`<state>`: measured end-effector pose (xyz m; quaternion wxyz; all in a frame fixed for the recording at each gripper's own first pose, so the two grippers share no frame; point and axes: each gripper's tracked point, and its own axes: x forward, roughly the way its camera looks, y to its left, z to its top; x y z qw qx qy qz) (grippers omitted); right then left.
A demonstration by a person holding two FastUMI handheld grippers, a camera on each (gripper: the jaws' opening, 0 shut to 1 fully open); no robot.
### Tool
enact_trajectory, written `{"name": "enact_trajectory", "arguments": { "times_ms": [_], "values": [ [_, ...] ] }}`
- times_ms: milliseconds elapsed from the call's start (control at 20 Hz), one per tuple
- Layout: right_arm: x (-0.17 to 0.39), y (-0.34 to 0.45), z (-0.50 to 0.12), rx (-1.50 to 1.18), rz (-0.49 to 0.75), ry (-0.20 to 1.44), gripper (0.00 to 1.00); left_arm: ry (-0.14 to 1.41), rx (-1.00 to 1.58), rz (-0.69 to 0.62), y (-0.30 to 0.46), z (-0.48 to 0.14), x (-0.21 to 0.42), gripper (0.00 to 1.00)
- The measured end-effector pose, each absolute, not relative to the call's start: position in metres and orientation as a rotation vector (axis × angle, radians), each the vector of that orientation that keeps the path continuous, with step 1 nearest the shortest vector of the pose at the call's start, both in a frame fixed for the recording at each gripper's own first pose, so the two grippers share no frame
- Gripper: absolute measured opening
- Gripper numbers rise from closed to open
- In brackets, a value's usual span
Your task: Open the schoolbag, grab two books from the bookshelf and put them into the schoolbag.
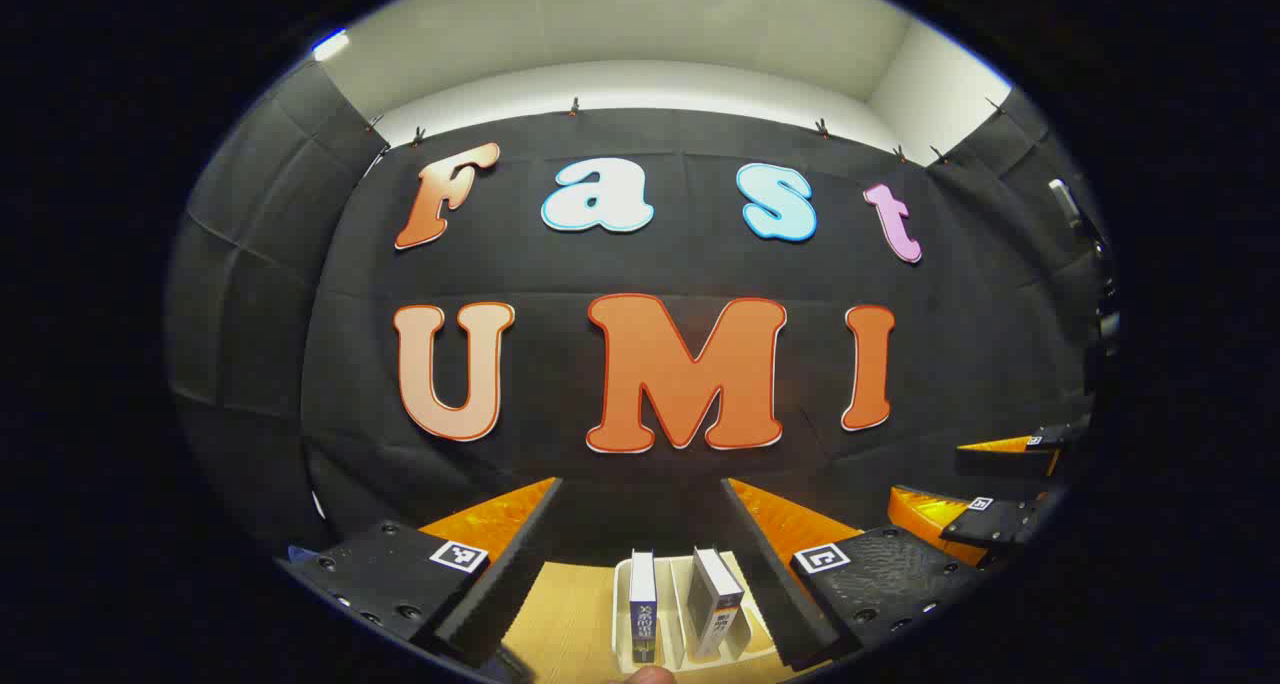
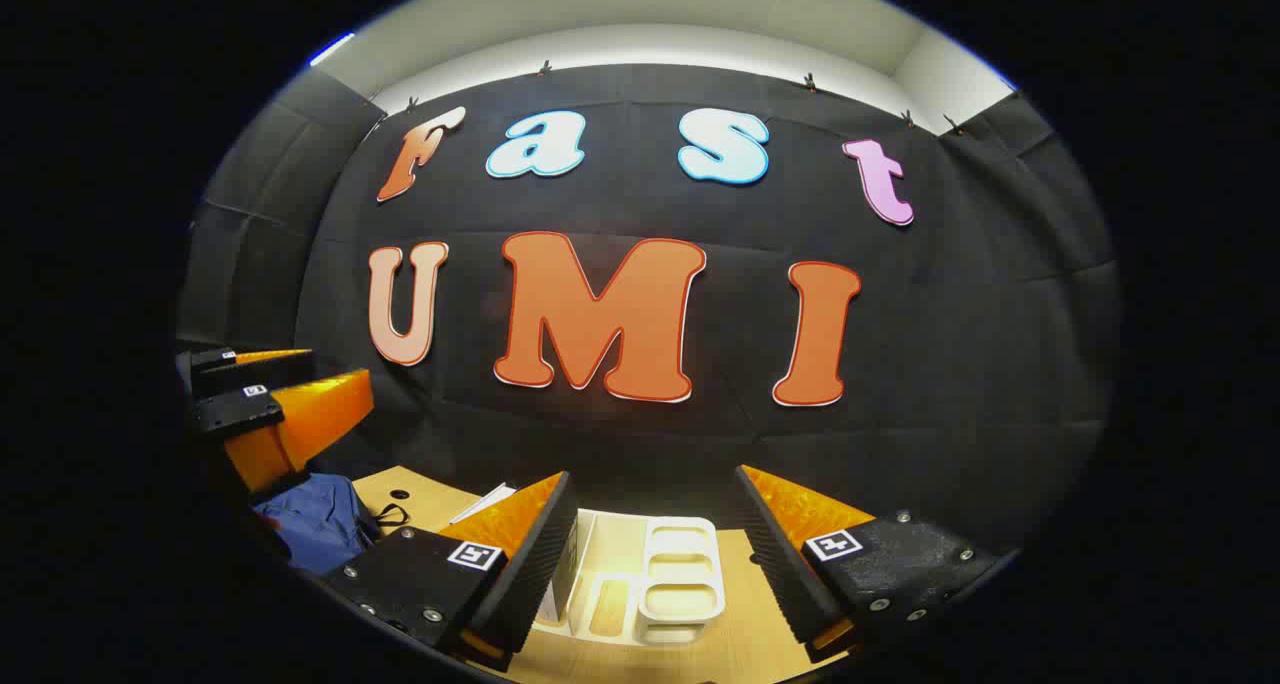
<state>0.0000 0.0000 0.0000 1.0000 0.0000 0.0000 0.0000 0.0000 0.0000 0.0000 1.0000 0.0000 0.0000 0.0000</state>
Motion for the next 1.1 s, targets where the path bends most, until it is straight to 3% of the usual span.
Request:
{"name": "enact_trajectory", "arguments": {
  "times_ms": [350,1100],
  "values": [
    [-0.002,0.011,0.005,0.004,-0.023,-0.037,0.94,0.053,0.008,0.046,0.015,-0.014,0.012,0.96],
    [0.007,0.048,-0.001,0.023,-0.010,-0.021,0.94,-0.006,-0.010,-0.027,0.050,-0.014,0.030,0.94]
  ]
}}
